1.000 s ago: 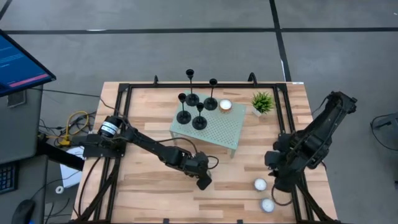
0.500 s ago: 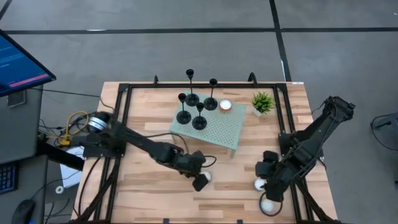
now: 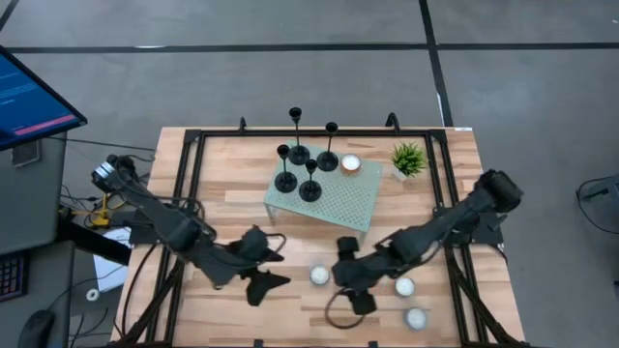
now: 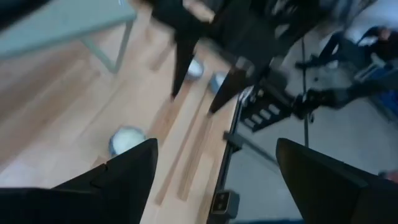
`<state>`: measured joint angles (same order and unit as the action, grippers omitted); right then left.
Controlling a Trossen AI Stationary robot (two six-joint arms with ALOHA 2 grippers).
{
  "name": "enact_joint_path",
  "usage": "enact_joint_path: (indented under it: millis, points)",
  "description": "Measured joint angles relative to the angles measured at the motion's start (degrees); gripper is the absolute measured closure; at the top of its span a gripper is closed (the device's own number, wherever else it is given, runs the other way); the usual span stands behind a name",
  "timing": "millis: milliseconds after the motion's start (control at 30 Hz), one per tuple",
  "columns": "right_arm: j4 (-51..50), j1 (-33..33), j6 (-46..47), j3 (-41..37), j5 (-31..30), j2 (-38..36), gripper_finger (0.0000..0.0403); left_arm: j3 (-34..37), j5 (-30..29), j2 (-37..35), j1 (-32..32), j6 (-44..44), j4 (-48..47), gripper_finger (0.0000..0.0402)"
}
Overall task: Pick & Place candle stick holders
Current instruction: Put the blue scented candle on the shelf
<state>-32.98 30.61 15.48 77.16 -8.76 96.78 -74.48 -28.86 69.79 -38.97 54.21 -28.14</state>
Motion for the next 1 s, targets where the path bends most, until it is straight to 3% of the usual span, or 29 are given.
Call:
enact_joint_path:
  millis: [167,367,533,1000]
  points:
    - [-2.5,-2.1,-5.4,6.1,4.5,7.6,0.0130,0.0,-5.2,-2.7,-2.9,-2.6,0.0,0.0081]
    - [-8.3,-4.2,-7.1,11.9,7.3,15.6,0.0102,0.0,-5.3,-3.3,-3.5,-4.4,-0.9,0.0082]
    - [-11.5,-6.3,-4.8,15.6,5.9,20.7,0.0074,0.0,-5.0,-3.4,-3.8,-4.3,-3.9,0.0082]
    - [-9.3,-10.2,-5.5,16.4,7.0,22.6,0.0070,0.0,-5.0,-3.4,-3.8,-4.3,-4.6,0.0082]
